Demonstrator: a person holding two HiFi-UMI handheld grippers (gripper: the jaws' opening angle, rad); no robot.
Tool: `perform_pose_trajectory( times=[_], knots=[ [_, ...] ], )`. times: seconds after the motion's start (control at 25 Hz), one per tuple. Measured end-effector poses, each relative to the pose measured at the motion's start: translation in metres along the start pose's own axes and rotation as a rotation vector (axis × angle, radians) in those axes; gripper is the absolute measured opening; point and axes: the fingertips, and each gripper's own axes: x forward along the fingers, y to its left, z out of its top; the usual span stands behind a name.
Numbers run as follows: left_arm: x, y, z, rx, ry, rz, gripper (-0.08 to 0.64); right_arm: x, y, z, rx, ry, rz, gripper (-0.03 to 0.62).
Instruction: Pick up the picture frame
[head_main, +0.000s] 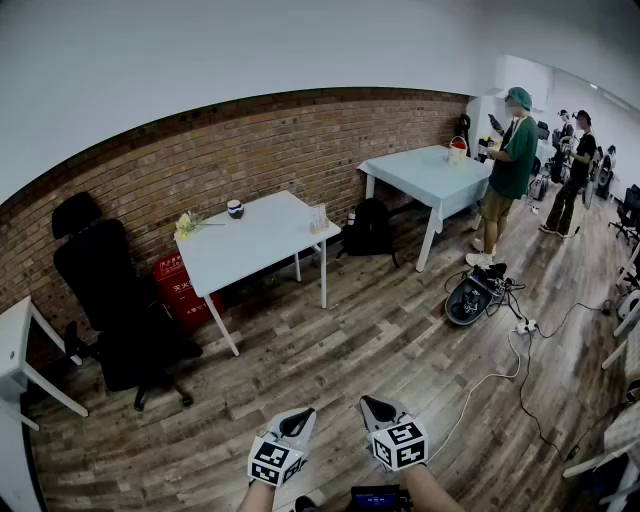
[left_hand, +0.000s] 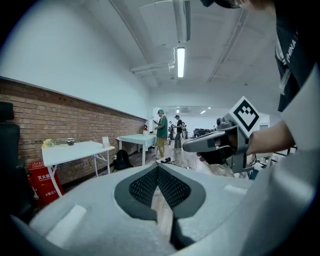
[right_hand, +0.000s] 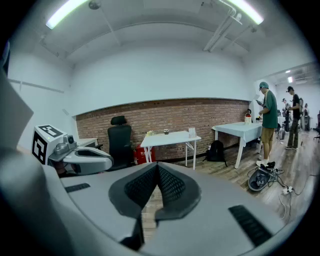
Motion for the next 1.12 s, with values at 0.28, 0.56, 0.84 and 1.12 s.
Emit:
perform_pose_trajectory(
  times=[0.28,0.56,0.84,1.12],
  knots=[
    [-0.002,-0.002,0.005,0.000,0.000,0.009,0.011,-0.004,-0.001,0.003,0.004,-0.001,-0.003,0.006],
    [0.006,-0.010,0.009,-0.018,-0.015,0.001,0.011,-0.007,-0.009,0.000,0.018,-0.007,0.004,0.006],
    [0.013,-0.013,0.008,-0.025,0.002,0.004,0.011,-0.006,-0.017,0.000,0.039,0.000,0.020,0.006],
    [0.033,-0.025,0.008,-0.022,0.017,0.016,0.011,-0.011,-0.040,-0.006,0.044,0.009,0.037,0.006]
  ],
)
